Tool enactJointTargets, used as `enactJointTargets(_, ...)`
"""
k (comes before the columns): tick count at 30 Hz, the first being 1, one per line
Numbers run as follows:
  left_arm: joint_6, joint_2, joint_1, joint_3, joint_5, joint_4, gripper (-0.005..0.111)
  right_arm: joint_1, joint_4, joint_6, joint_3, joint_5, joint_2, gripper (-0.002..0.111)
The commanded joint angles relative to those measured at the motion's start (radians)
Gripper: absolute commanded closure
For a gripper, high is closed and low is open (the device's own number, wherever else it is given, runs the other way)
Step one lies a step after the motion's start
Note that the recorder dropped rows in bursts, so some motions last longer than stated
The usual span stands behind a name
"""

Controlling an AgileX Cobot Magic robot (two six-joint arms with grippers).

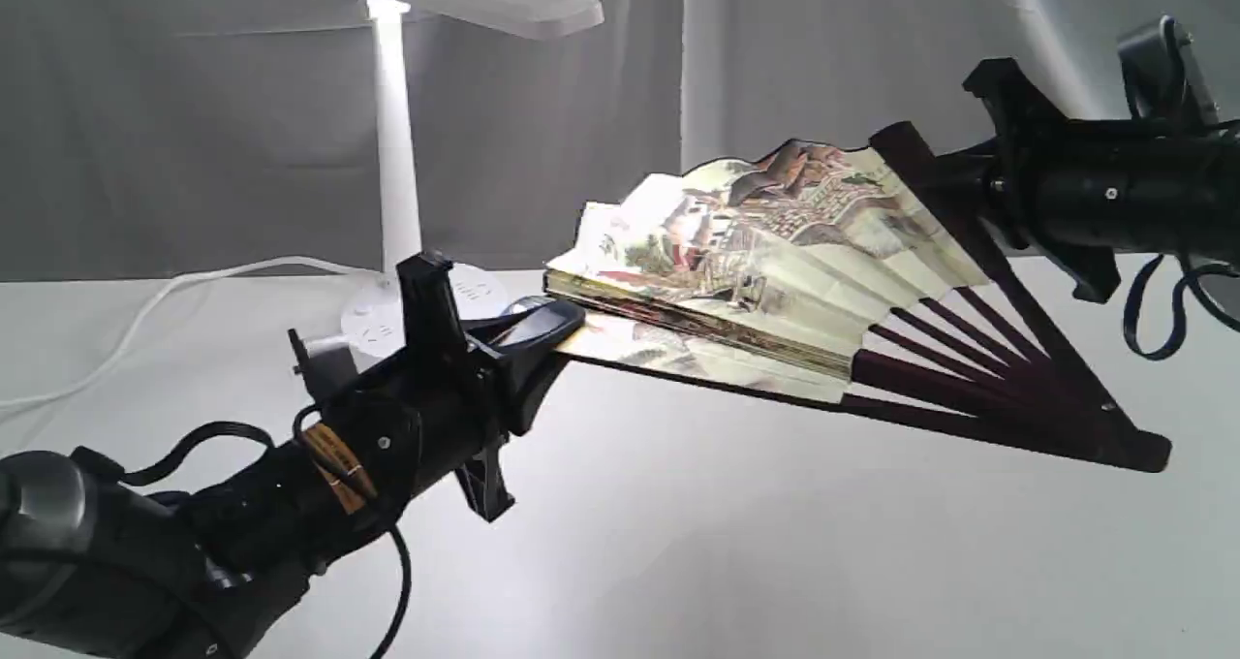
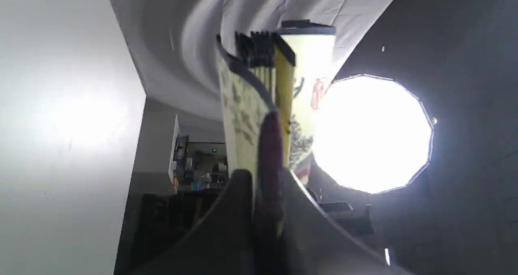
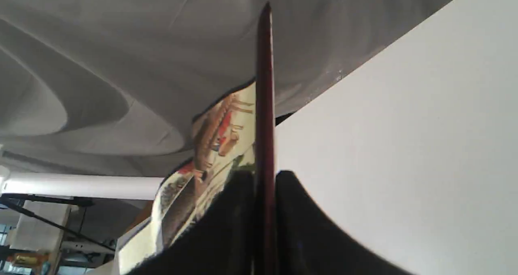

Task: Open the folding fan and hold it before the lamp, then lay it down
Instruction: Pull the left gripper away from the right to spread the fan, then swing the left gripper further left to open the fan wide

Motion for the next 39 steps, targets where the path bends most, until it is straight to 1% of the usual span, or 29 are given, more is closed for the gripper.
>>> enactJointTargets(1,0.042,-0.055,-0.017,0.031,-0.018,-0.109,0.107,-0.031,-0.016,-0.020,0.000,-0.036,-0.010,0.108)
enactJointTargets(6,0.090,-0.093,-0.069,0.069,-0.018,-0.210,0.107,-0.099,-0.016,-0.020,0.000,0.012,-0.010,0.108)
enactJointTargets(11,0.124,-0.101,-0.144,0.098,-0.018,-0.380,0.107,-0.174,-0.016,-0.020,0.000,0.063,-0.010,0.108)
enactJointTargets(16,0.178,-0.101,-0.215,0.100,-0.018,-0.487,0.107,-0.232,-0.029,0.017,0.000,0.086,-0.010,0.108)
enactJointTargets(20,0.189,-0.101,-0.270,0.100,-0.018,-0.621,0.107,-0.269,-0.029,0.017,0.000,0.097,-0.010,0.108)
enactJointTargets(24,0.226,-0.101,-0.295,0.100,-0.018,-0.684,0.107,-0.290,-0.029,0.017,0.000,0.100,-0.010,0.108)
enactJointTargets(28,0.234,-0.106,-0.323,0.100,-0.018,-0.793,0.107,-0.303,-0.029,0.020,0.000,0.081,-0.010,0.108)
enactJointTargets(32,0.293,-0.124,-0.323,0.100,-0.018,-0.798,0.107,-0.328,-0.029,0.029,0.000,0.072,-0.010,0.108)
enactJointTargets(39,0.305,-0.158,-0.323,0.113,-0.018,-0.831,0.107,-0.390,-0.031,0.029,0.000,0.073,-0.010,0.108)
